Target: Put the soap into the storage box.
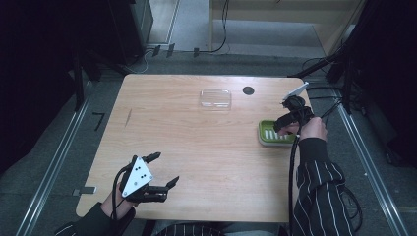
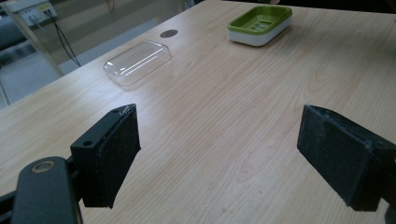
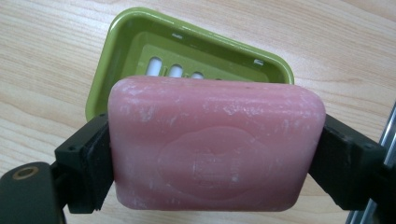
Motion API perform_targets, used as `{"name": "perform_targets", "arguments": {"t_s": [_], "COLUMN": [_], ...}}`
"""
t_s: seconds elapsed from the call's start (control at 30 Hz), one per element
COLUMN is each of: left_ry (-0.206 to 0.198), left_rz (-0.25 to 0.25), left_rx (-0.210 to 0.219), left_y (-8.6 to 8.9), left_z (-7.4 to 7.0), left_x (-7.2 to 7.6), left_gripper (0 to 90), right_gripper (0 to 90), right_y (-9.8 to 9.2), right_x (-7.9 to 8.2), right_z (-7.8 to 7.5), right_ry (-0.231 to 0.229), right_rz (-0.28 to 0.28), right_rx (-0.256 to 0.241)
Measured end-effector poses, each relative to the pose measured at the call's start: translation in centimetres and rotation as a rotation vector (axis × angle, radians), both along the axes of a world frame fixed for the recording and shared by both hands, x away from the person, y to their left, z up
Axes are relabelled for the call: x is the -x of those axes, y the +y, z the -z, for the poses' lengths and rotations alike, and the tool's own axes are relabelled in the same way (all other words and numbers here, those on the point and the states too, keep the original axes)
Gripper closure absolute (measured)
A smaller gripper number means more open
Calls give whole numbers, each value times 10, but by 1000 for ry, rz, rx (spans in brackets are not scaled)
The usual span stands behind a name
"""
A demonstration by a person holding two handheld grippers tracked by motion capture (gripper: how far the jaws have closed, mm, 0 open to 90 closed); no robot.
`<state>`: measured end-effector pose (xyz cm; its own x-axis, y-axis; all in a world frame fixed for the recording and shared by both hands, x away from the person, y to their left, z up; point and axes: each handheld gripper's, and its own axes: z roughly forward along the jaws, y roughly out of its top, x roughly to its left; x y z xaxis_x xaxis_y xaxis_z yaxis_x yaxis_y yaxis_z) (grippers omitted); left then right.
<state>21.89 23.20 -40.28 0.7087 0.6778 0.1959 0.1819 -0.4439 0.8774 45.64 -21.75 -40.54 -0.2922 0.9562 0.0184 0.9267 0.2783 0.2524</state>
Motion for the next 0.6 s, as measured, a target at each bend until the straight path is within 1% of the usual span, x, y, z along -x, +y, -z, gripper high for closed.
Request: {"name": "perform_targets", "arguments": {"t_s": [0.17,0.6], "left_ry": [0,2], "left_rz": [0,0], "left_rx": [0,-1], "left_y": [0,0], "left_z": [0,0], "left_x": [0,0], "left_gripper": [140,140], "right_gripper": [129,130], "right_y": [0,0], "right_x": [-1,-3], "right_z": [1,4], "right_ry": [-2,-7], "right_rz": [5,24], "right_rx": [-9,-11]}}
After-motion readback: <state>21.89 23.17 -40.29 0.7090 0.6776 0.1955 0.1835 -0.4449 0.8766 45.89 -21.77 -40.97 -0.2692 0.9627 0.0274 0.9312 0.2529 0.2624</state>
